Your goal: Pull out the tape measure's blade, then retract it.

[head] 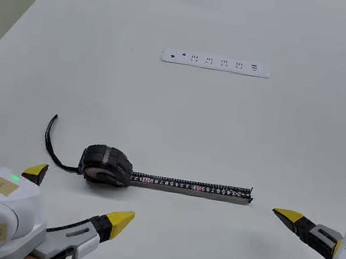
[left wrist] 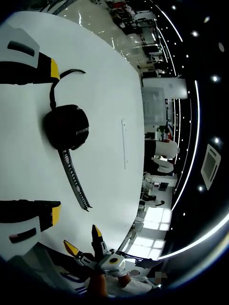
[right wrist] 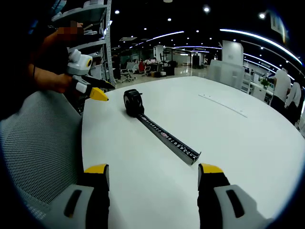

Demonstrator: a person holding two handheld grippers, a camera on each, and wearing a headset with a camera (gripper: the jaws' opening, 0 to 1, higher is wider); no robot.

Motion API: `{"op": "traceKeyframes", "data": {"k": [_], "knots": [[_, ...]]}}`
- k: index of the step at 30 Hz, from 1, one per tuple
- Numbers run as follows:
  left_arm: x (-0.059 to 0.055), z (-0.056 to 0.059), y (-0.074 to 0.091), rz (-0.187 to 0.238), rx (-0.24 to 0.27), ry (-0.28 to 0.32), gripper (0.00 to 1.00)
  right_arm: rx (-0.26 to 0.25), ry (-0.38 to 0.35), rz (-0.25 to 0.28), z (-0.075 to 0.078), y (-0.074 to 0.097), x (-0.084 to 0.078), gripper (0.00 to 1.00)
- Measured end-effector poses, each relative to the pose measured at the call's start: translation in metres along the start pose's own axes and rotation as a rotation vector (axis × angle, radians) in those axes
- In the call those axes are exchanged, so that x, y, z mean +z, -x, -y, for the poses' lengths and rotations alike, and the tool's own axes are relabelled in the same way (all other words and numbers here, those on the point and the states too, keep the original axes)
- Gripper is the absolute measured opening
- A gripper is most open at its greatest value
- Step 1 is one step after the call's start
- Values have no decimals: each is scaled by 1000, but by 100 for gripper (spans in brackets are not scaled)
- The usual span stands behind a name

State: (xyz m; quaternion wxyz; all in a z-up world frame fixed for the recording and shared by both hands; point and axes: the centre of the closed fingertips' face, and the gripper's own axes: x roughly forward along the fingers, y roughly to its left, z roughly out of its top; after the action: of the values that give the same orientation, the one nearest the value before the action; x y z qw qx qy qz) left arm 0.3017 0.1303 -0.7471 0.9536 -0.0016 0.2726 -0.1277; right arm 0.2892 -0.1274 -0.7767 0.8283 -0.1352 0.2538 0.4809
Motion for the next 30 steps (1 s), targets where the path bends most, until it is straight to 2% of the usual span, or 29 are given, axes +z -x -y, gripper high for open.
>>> {"op": "traceKeyframes", "data": {"k": [14,21,30], "knots": [[0,-4,-13,-4,73,12,100,55,87,-14,24,-7,-6,61],[-5,-7,-22,-14,113,50,99,98,126,-14,31,-17,-6,54],[-2,-8,-36,-22,135,68,96,127,180,-33,42,-30,-6,46]]}}
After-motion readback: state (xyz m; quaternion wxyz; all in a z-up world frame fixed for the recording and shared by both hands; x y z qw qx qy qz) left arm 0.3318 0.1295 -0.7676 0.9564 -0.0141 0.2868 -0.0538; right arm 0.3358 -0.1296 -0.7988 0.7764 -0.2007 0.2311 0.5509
